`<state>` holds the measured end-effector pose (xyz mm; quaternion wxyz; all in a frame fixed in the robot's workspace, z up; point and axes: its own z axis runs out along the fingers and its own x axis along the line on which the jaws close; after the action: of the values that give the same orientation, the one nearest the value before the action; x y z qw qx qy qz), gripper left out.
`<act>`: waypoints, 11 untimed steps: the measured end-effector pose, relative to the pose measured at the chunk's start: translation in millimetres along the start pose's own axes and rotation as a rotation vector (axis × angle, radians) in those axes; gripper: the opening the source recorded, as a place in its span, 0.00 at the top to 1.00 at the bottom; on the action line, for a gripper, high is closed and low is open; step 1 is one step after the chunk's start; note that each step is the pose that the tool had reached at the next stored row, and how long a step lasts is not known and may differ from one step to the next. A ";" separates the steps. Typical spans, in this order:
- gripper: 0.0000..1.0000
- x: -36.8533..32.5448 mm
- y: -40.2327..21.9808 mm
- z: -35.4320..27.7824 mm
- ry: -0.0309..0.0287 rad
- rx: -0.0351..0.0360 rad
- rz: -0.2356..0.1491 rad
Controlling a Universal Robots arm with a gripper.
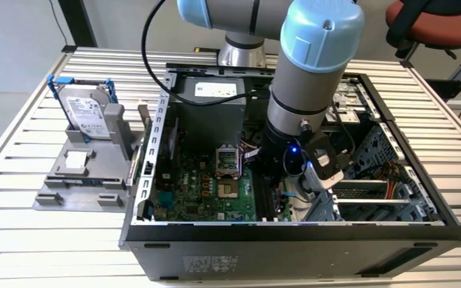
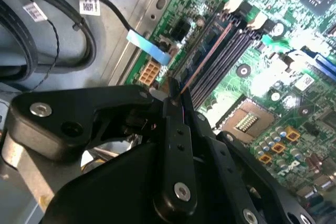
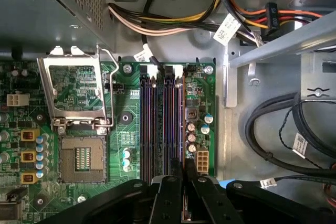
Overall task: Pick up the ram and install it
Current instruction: 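Insert the ram into the slot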
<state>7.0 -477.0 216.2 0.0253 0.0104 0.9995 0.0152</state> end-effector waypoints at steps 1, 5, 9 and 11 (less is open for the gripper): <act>1.00 -0.1 0.0 0.0 0.0000 0.0004 0.000; 1.00 -0.6 0.0 -3.3 0.0014 0.0020 0.000; 1.00 -0.6 -0.4 -3.2 0.0014 0.0018 0.000; 1.00 -0.5 -0.6 -3.2 0.0013 0.0025 0.000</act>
<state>7.4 -477.8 219.4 0.0246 0.0104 0.9995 0.0140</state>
